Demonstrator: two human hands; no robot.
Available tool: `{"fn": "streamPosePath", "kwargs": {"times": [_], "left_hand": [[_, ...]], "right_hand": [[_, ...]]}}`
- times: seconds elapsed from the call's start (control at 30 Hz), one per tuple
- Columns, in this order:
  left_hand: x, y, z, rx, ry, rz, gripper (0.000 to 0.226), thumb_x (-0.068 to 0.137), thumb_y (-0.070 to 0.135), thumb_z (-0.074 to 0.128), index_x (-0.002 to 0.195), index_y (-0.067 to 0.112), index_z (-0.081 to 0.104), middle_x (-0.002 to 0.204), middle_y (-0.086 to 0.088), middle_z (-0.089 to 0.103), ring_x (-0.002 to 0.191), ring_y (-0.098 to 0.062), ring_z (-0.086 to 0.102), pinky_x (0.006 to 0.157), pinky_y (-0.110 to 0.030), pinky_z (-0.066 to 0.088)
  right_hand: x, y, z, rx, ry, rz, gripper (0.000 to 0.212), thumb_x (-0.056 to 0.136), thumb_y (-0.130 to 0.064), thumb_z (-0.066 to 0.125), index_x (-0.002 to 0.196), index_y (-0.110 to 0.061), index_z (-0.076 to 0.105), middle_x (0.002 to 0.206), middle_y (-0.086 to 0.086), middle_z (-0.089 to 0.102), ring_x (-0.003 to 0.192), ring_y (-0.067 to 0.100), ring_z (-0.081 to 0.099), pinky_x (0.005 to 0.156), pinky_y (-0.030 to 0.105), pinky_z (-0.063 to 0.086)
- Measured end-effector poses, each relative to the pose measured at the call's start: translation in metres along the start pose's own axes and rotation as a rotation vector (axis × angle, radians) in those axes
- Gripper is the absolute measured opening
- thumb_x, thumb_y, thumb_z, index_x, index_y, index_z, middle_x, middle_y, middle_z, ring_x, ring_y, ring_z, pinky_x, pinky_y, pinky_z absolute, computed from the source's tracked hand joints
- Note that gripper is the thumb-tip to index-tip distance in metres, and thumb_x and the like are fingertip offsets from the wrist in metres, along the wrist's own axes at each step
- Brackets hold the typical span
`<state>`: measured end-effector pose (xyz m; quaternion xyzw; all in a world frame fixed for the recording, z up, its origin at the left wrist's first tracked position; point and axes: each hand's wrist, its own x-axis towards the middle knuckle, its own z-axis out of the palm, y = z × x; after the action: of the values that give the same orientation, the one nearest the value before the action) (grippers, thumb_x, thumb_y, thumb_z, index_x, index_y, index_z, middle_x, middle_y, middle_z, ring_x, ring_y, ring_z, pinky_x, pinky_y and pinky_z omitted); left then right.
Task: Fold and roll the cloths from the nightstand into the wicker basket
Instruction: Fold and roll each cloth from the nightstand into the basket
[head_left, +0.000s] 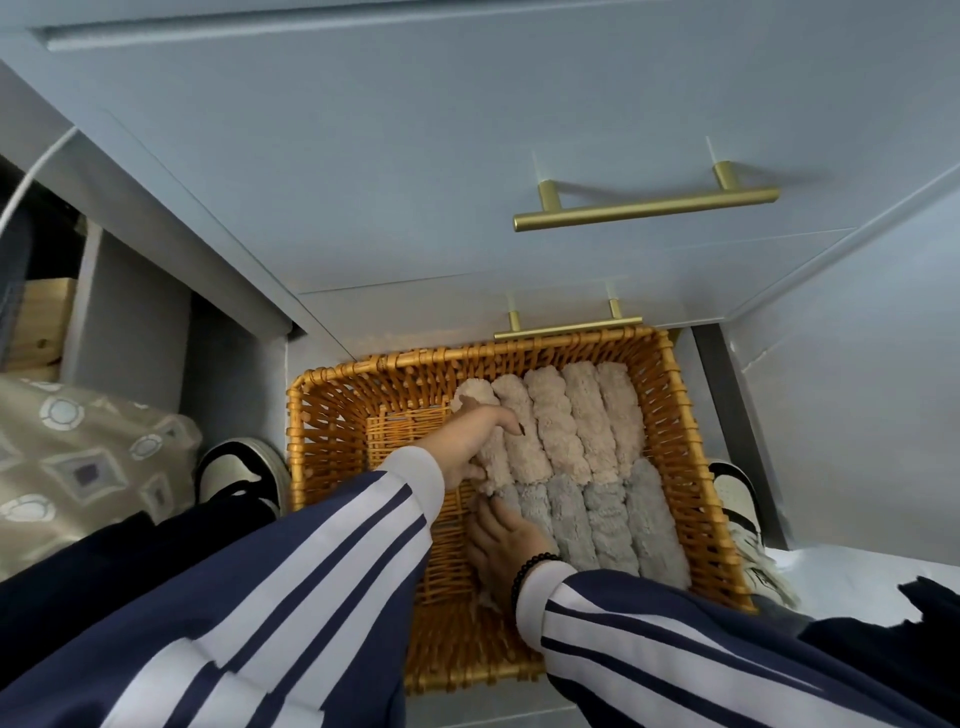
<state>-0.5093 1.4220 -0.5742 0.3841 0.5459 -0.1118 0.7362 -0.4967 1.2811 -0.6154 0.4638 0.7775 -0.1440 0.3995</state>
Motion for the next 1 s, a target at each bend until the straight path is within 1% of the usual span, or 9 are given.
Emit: {"fn": "streamPosePath", "kwargs": {"times": [0.23, 0.43, 0.57, 0.63, 0.7, 0.77, 0.87, 0.93, 1.0], "left_hand": [[0.001, 0.004, -0.002, 0.021, -0.024, -0.012, 0.112, 0.043, 0.037, 0.072, 0.146, 0.034, 0.028, 0.148, -0.004, 0.037, 0.132, -0.03, 0.038, 0.099, -0.051, 0.045], [-0.004, -0.002, -0.005, 0.008, 0.061, 0.003, 0.087, 0.088, 0.024, 0.061, 0.154, 0.028, 0.004, 0.157, -0.004, 0.021, 0.142, -0.029, 0.024, 0.1, -0.048, 0.043], [-0.014, -0.002, -0.005, 0.057, 0.138, 0.013, 0.07, 0.096, 0.026, 0.052, 0.153, 0.023, 0.013, 0.152, -0.008, 0.031, 0.134, -0.031, 0.035, 0.096, -0.045, 0.044], [-0.022, 0.0, -0.002, 0.075, 0.16, 0.025, 0.059, 0.097, 0.026, 0.05, 0.15, 0.019, 0.024, 0.143, -0.01, 0.041, 0.126, -0.03, 0.043, 0.092, -0.044, 0.045], [-0.031, 0.001, 0.002, 0.091, 0.19, 0.042, 0.051, 0.096, 0.026, 0.049, 0.144, 0.014, 0.035, 0.133, -0.011, 0.05, 0.116, -0.029, 0.049, 0.09, -0.043, 0.048], [-0.042, 0.005, 0.007, 0.106, 0.223, 0.063, 0.045, 0.096, 0.025, 0.049, 0.138, 0.01, 0.041, 0.126, -0.015, 0.054, 0.11, -0.03, 0.053, 0.093, -0.043, 0.049], [-0.061, 0.012, 0.013, 0.157, 0.221, 0.108, 0.032, 0.097, 0.02, 0.047, 0.125, 0.005, 0.049, 0.118, -0.018, 0.058, 0.109, -0.032, 0.055, 0.1, -0.045, 0.047], [-0.076, 0.016, 0.015, 0.163, 0.199, 0.132, 0.013, 0.098, 0.017, 0.045, 0.106, 0.011, 0.053, 0.104, -0.014, 0.057, 0.103, -0.029, 0.055, 0.099, -0.043, 0.046], [-0.095, 0.021, 0.017, 0.171, 0.176, 0.146, 0.01, 0.096, 0.019, 0.047, 0.098, 0.013, 0.055, 0.108, -0.014, 0.058, 0.107, -0.03, 0.056, 0.101, -0.044, 0.046]], "right_hand": [[0.01, -0.007, -0.014, 0.006, -0.014, 0.052, 0.057, 0.102, -0.034, 0.034, 0.151, -0.011, 0.019, 0.157, 0.013, 0.016, 0.144, 0.038, 0.01, 0.115, 0.053, 0.006], [-0.004, 0.0, -0.016, 0.171, 0.093, 0.03, 0.056, 0.1, -0.034, 0.036, 0.149, -0.01, 0.024, 0.157, 0.015, 0.018, 0.145, 0.037, 0.007, 0.118, 0.049, 0.0], [-0.025, 0.009, -0.015, 0.398, 0.285, -0.023, 0.057, 0.091, -0.028, 0.056, 0.141, -0.007, 0.039, 0.15, 0.02, 0.03, 0.144, 0.037, 0.014, 0.118, 0.048, 0.002], [-0.035, 0.019, -0.017, 0.523, 0.382, -0.017, 0.063, 0.078, -0.029, 0.071, 0.132, -0.004, 0.049, 0.141, 0.021, 0.042, 0.137, 0.036, 0.029, 0.116, 0.048, 0.023], [-0.043, 0.028, -0.016, 0.677, 0.517, 0.07, 0.055, 0.06, -0.022, 0.081, 0.109, -0.003, 0.065, 0.114, 0.017, 0.061, 0.111, 0.035, 0.056, 0.088, 0.046, 0.053], [-0.051, 0.039, -0.019, 0.847, 0.56, 0.159, 0.041, 0.067, -0.01, 0.073, 0.107, -0.002, 0.066, 0.108, 0.016, 0.062, 0.102, 0.036, 0.059, 0.076, 0.044, 0.055], [-0.069, 0.059, -0.025, 0.985, 0.483, 0.344, 0.037, 0.086, -0.011, 0.051, 0.122, -0.009, 0.056, 0.128, 0.01, 0.048, 0.121, 0.031, 0.044, 0.095, 0.042, 0.044], [-0.082, 0.072, -0.028, 1.071, 0.42, 0.45, 0.035, 0.09, -0.013, 0.048, 0.124, -0.012, 0.055, 0.133, 0.006, 0.044, 0.126, 0.027, 0.04, 0.098, 0.038, 0.043], [-0.099, 0.08, -0.032, 1.12, 0.393, 0.505, 0.033, 0.091, -0.015, 0.047, 0.123, -0.015, 0.055, 0.132, 0.004, 0.043, 0.124, 0.025, 0.043, 0.098, 0.037, 0.043]]}}
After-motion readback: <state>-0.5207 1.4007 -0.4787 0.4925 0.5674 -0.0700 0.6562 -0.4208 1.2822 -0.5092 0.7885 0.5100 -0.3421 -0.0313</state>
